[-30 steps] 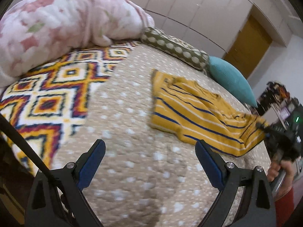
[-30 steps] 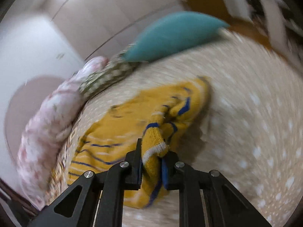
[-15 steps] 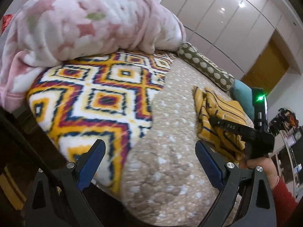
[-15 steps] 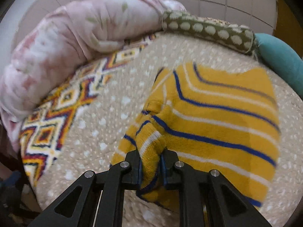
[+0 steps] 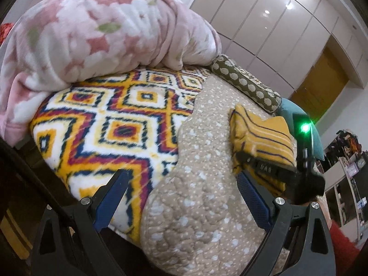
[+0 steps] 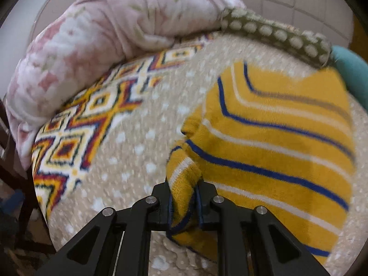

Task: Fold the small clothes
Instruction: 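Hold the sweater edge with the right tool and fold it lengthwise over the body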

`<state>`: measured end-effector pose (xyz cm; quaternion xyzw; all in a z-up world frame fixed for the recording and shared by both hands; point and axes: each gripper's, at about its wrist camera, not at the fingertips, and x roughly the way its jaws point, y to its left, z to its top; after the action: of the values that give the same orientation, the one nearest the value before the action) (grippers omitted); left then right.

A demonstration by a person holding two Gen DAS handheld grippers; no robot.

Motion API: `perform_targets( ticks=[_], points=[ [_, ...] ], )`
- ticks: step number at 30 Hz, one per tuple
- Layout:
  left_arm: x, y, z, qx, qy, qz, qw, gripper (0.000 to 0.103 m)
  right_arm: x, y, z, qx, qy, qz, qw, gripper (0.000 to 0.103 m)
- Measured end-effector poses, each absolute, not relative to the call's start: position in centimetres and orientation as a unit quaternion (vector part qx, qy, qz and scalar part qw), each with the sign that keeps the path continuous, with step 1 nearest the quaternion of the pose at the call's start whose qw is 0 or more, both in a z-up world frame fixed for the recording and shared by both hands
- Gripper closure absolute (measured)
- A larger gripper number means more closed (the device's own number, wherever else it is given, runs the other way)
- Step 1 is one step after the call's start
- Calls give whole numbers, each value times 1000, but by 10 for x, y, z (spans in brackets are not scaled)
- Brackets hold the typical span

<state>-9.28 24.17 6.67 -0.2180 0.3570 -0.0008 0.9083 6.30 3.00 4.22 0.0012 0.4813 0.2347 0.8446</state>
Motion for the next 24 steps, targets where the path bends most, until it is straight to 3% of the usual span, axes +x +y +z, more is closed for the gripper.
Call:
perform_targets(
  ticks=[5,11,17,19,20,24],
  points=[
    [-65,223,85,-201,356,-29,912,8,47,-23,71,98,459,277,838,67],
    [-12,175,104,-174,359,-85,913,8,28,-96,109,135,408,246,869,67],
    [63,111,71,-139,414,-128,890,8,68,-123,81,156,441,171,867,75],
    [77,99,47,-87,449,-86,885,16,77,-127,64,155,456,161,862,78],
    [81,97,35,-63,467,-69,879,27,80,-128,56,160,461,162,857,78],
    [72,119,7,-92,488,-86,864,28,77,-140,54,194,461,181,847,78]
  ],
)
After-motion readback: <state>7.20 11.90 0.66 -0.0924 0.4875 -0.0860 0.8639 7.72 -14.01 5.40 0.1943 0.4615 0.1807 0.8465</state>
